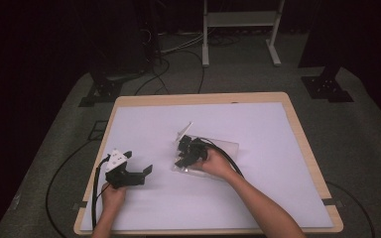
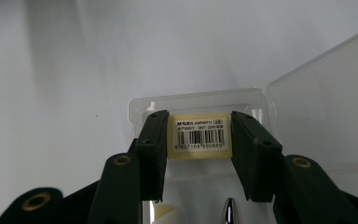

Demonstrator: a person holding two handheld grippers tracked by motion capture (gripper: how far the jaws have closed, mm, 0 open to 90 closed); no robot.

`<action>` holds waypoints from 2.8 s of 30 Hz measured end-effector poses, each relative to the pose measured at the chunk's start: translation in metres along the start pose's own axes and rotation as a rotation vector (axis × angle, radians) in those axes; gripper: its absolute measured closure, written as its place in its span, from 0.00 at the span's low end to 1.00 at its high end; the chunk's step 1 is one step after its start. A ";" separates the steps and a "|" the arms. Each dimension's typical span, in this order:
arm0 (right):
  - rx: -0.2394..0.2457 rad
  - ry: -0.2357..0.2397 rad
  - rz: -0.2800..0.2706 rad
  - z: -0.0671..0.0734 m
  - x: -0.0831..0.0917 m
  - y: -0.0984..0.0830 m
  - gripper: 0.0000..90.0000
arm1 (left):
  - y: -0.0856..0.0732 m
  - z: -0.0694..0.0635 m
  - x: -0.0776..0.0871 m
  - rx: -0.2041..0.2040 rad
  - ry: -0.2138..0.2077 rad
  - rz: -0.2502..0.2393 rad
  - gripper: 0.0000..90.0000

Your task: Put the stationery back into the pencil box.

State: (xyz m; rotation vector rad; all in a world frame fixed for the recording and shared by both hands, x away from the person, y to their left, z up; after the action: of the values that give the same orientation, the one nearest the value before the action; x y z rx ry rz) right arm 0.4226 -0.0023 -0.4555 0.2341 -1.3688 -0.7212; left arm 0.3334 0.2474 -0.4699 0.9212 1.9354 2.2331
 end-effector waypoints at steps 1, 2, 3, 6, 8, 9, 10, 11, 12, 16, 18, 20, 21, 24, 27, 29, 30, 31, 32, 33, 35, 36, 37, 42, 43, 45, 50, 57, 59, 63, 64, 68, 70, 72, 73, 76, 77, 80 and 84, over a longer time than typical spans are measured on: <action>0.000 -0.001 0.000 0.000 0.000 0.000 0.63 | 0.000 0.000 0.000 0.000 0.000 0.000 0.00; 0.000 0.000 -0.001 0.000 0.000 0.000 0.63 | 0.000 0.000 0.000 0.000 0.000 0.000 0.00; 0.000 0.001 0.000 0.000 0.000 0.000 0.63 | 0.000 0.000 0.000 0.000 0.000 0.000 0.00; 0.001 0.003 -0.004 0.000 0.000 0.000 0.61 | 0.000 0.000 0.000 0.001 0.000 0.001 0.00; 0.001 0.004 -0.008 0.000 0.001 0.000 0.61 | 0.000 0.000 0.000 0.001 0.001 0.001 0.00; 0.004 0.000 -0.011 0.000 0.002 0.000 0.61 | 0.000 0.000 0.000 0.002 0.000 0.001 0.00; 0.009 -0.001 -0.015 0.000 0.002 0.000 0.61 | 0.000 0.000 0.000 0.001 0.000 0.001 0.00; 0.009 0.003 -0.019 0.000 0.003 0.000 0.61 | 0.000 0.000 0.000 0.001 0.001 0.001 0.00; 0.017 0.000 -0.024 0.001 0.004 0.000 0.61 | 0.000 0.000 0.000 0.001 0.001 0.001 0.00; 0.031 -0.004 -0.040 0.004 0.011 0.001 0.61 | 0.000 0.000 0.000 0.003 0.002 0.002 0.00; 0.027 -0.003 -0.051 0.007 0.016 0.001 0.61 | 0.000 0.000 0.000 0.005 0.003 0.002 0.00; 0.039 -0.005 -0.061 0.009 0.022 0.002 0.60 | 0.000 0.000 -0.001 0.008 0.005 0.002 0.00; 0.040 -0.003 -0.063 0.010 0.024 0.001 0.59 | 0.000 0.001 -0.001 0.006 0.006 0.001 0.00; 0.045 0.009 -0.076 0.015 0.033 0.000 0.57 | 0.000 0.000 -0.001 0.004 0.008 0.004 0.00; 0.055 0.014 -0.088 0.018 0.040 -0.003 0.55 | 0.000 0.000 0.000 -0.005 0.008 0.007 0.00; 0.055 0.014 -0.090 0.019 0.044 -0.006 0.53 | 0.000 0.000 0.000 -0.006 0.008 0.009 0.00; 0.052 0.016 -0.092 0.020 0.045 -0.008 0.53 | 0.000 0.000 0.000 -0.007 0.007 0.009 0.00; 0.048 0.020 -0.093 0.020 0.047 -0.010 0.52 | 0.000 0.000 0.000 -0.007 0.007 0.010 0.00; 0.047 0.020 -0.094 0.020 0.048 -0.011 0.51 | 0.000 0.000 0.000 -0.009 0.008 0.010 0.00; 0.043 0.019 -0.097 0.021 0.050 -0.013 0.51 | 0.000 0.000 0.000 -0.009 0.007 0.008 0.00; 0.039 0.027 -0.107 0.021 0.052 -0.017 0.50 | 0.000 0.000 0.001 -0.008 0.006 0.006 0.00; 0.037 0.026 -0.107 0.022 0.054 -0.019 0.49 | 0.000 0.000 0.000 -0.006 0.006 0.005 0.00; 0.037 0.024 -0.109 0.022 0.055 -0.020 0.49 | 0.000 0.000 0.000 -0.006 0.007 0.005 0.00; 0.030 0.034 -0.125 0.023 0.063 -0.027 0.48 | 0.000 0.000 0.000 -0.002 0.008 0.004 0.00; 0.026 0.038 -0.134 0.023 0.065 -0.028 0.47 | 0.000 0.000 0.000 -0.002 0.008 0.005 0.00; 0.035 0.039 -0.141 0.023 0.068 -0.031 0.47 | 0.000 0.000 0.000 -0.003 0.009 0.005 0.00; 0.030 0.038 -0.147 0.026 0.071 -0.036 0.45 | -0.001 0.000 0.000 -0.002 0.008 0.007 0.00; 0.018 0.053 -0.172 0.027 0.077 -0.044 0.43 | -0.001 0.000 0.000 0.004 0.009 0.004 0.00; 0.012 0.057 -0.174 0.027 0.078 -0.047 0.42 | -0.001 0.000 0.000 0.003 0.009 0.004 0.00; 0.012 0.056 -0.173 0.028 0.079 -0.051 0.42 | -0.001 0.000 0.000 0.005 0.010 0.003 0.00; 0.011 0.055 -0.175 0.028 0.079 -0.053 0.42 | -0.001 0.000 0.000 0.004 0.010 0.003 0.00; 0.009 0.053 -0.171 0.029 0.081 -0.057 0.41 | -0.001 0.000 0.000 0.003 0.010 0.004 0.00; -0.005 0.056 -0.177 0.030 0.082 -0.058 0.41 | -0.001 0.000 0.000 0.004 0.010 0.004 0.00; 0.000 0.053 -0.175 0.030 0.083 -0.061 0.41 | -0.001 0.000 0.000 0.003 0.010 0.005 0.00; 0.002 0.053 -0.174 0.030 0.084 -0.061 0.41 | -0.001 0.000 0.000 0.003 0.010 0.005 0.00; -0.005 0.050 -0.176 0.032 0.086 -0.064 0.41 | 0.000 0.000 0.000 0.003 0.010 0.004 0.00; 0.005 0.049 -0.175 0.031 0.086 -0.065 0.41 | 0.000 0.000 0.000 0.003 0.010 0.004 0.00; -0.011 0.050 -0.180 0.032 0.088 -0.069 0.41 | -0.001 0.000 0.000 0.002 0.010 0.005 0.00; -0.021 0.046 -0.180 0.032 0.090 -0.074 0.41 | -0.001 0.000 0.000 0.003 0.011 0.005 0.00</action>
State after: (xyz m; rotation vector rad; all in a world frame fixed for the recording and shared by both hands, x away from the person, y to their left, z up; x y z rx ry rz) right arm 0.3708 -0.1043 -0.4167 0.3583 -1.3062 -0.8741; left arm 0.3331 0.2471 -0.4705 0.9179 1.9429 2.2437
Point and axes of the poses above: each handheld gripper's, and its own axes: x roughly backward along the jaws, y roughly out of its top, z roughly to its left, the point moved 1 cm from there along -x, roughly forward along the jaws, and after that the axes turned 9 degrees about y, right-handed, at the moved point
